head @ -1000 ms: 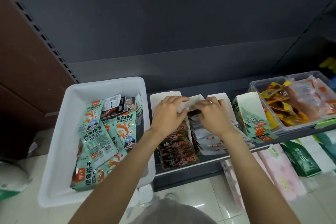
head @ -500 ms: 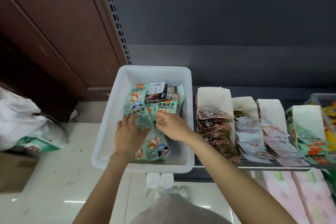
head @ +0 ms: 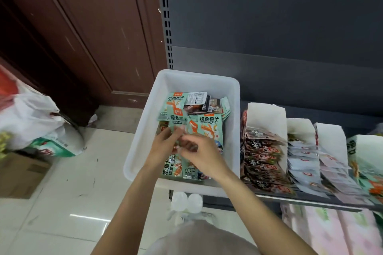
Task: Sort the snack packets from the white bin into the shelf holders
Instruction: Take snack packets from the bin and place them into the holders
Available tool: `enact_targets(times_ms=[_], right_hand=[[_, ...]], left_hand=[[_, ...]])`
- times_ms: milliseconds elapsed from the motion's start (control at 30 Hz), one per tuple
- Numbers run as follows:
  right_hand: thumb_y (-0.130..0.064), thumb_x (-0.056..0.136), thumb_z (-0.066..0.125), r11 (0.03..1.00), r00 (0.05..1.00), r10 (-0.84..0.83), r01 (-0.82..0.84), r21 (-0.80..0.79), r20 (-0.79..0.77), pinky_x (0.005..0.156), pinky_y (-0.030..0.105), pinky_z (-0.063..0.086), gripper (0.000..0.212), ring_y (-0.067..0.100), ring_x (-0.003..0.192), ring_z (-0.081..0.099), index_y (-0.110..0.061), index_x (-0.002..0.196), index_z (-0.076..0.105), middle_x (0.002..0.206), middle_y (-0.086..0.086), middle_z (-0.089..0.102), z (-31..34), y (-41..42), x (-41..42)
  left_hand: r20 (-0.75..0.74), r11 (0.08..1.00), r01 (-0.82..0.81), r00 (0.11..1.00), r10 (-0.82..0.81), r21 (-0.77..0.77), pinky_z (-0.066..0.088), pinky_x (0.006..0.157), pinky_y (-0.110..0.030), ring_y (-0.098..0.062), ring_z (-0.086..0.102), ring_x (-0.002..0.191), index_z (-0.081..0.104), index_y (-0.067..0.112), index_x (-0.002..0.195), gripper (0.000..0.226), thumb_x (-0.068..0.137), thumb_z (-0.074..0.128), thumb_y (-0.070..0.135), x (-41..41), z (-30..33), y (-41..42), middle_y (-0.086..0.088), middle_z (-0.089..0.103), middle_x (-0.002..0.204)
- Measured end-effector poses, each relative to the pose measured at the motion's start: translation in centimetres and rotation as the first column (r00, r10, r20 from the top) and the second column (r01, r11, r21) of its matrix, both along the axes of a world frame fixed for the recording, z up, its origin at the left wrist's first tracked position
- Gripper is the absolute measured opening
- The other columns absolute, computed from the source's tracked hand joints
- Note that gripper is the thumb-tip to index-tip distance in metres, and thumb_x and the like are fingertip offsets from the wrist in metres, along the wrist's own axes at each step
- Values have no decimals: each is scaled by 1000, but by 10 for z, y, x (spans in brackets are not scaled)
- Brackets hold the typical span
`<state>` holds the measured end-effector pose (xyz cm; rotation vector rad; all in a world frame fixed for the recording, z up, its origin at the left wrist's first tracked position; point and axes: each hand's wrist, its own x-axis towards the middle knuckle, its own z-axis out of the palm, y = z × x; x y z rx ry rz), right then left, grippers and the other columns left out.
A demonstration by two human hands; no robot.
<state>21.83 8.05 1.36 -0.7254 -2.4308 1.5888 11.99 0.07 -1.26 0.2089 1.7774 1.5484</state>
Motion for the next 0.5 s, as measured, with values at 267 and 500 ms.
enact_targets(times_ms=[267,500], right_hand=[[-6,90,61,954,936,-299,288,-86,-184,63,11,46,23,-1,77,63,-27,93,69,91,-18,68,15,26,38],[-18,86,68,900,915,-317,373,224,-249,80,6,42,51,-2,101,53,-33,129,46,115,-13,54,35,56,61]], left_hand=[[64,988,-36,998,26,151,54,65,-27,-20,70,86,66,13,108,20,94,55,21,7,8,3,-3,73,99],[-623,954,301,746,-235,0,55,59,-40,-12,66,67,68,19,80,25,90,59,40,13,22,14,10,72,77]])
